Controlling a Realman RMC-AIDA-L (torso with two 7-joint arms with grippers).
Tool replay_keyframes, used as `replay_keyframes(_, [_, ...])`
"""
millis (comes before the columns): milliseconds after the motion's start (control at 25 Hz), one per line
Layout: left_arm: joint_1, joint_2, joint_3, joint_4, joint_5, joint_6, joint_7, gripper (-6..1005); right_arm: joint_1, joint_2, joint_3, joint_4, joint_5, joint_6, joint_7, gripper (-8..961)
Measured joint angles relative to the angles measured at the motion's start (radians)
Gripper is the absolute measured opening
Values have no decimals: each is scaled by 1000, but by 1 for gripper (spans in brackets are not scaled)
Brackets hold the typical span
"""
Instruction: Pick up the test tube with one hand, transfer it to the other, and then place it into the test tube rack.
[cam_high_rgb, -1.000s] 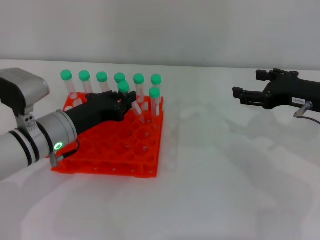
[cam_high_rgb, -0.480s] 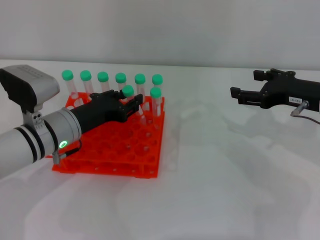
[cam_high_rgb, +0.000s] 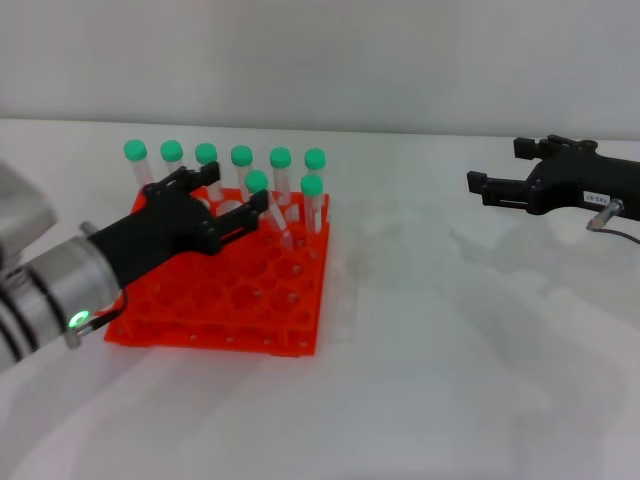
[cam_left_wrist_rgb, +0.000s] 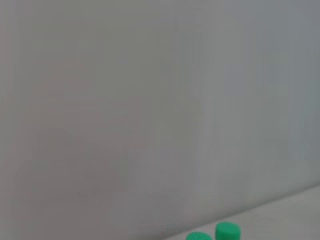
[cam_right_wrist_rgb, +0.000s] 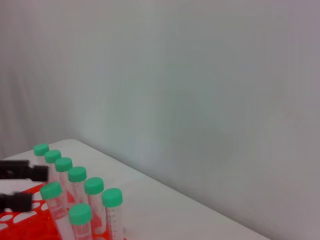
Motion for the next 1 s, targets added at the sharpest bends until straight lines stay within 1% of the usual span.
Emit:
replay_keyframes(120, [60,1,-5,2,-83,77,88,762,-5,-1,1,-2,1,-8,-4,859])
replay_keyframes(200, [113,1,-6,-4,-171,138,183,815,-8,-1,6,-2,1,-11,-9,859])
replay_keyframes(320, [180,0,-7,-21,-318,214,306,815,-20,2,24,-2,12,-11,-25,859])
replay_keyframes(400, [203,1,-7,-58,-428,265,364,815,-38,2,28,-2,46,-12,-51,859])
replay_keyframes(560, [213,6,-19,-152,-594,366,425,815,-92,1,37,9,163,-9,-153,859])
replay_keyframes(640, [216,5,-32,-180,-636,404,453,814,-112,1,40,28,219,-3,-195,860])
replay_keyframes(760, [215,3,-39,-199,-654,433,486,814,-132,0,41,71,299,16,-257,860])
replay_keyframes(1000, [200,4,-36,-205,-656,431,493,814,-139,-1,64,159,409,100,-391,858])
